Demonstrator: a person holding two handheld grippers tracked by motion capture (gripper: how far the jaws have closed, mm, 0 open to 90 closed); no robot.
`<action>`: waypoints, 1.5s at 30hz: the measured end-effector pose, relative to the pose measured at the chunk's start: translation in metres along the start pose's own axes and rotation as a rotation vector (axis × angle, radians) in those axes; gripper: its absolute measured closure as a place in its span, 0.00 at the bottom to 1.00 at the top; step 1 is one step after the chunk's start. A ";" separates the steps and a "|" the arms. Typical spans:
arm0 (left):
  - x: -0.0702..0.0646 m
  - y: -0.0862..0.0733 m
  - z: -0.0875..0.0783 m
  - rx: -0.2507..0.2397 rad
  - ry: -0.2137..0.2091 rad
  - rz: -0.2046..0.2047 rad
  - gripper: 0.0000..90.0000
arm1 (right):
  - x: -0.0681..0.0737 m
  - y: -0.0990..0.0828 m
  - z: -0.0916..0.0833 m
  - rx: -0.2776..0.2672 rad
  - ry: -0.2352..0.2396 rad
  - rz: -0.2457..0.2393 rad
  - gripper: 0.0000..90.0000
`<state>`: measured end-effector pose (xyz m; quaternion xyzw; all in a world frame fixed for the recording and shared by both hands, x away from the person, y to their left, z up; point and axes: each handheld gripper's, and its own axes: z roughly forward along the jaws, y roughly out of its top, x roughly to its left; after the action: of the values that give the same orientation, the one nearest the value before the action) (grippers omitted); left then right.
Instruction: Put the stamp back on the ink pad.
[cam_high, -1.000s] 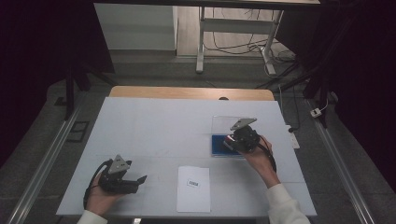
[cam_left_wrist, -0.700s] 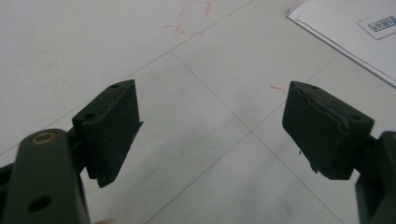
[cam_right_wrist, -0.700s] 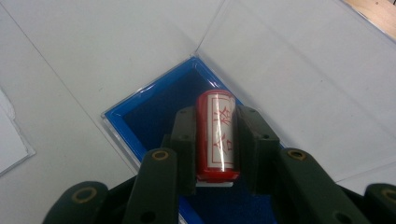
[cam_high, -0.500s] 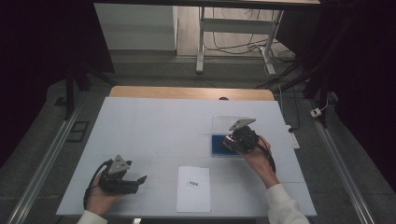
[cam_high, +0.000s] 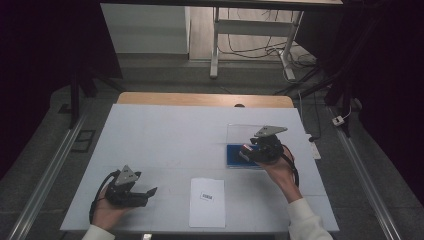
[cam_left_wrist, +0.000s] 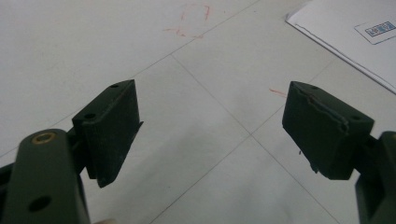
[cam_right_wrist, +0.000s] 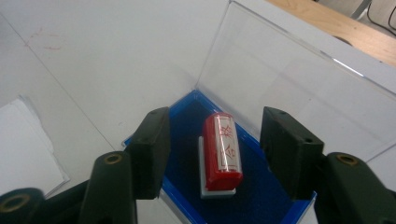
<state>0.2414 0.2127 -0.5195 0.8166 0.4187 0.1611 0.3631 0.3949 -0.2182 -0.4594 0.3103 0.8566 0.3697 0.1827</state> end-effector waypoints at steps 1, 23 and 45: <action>0.000 0.000 0.000 -0.002 0.000 -0.001 0.21 | 0.000 -0.001 -0.001 -0.008 0.000 -0.001 0.46; 0.003 0.002 -0.001 -0.019 -0.020 -0.001 0.21 | 0.010 -0.046 -0.054 -0.084 -0.005 0.030 0.42; -0.001 0.003 0.000 -0.012 -0.019 0.011 0.21 | 0.021 -0.118 -0.082 -0.124 0.015 0.023 0.42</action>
<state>0.2419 0.2108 -0.5174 0.8182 0.4096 0.1582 0.3711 0.2884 -0.3098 -0.4954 0.3055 0.8298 0.4262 0.1908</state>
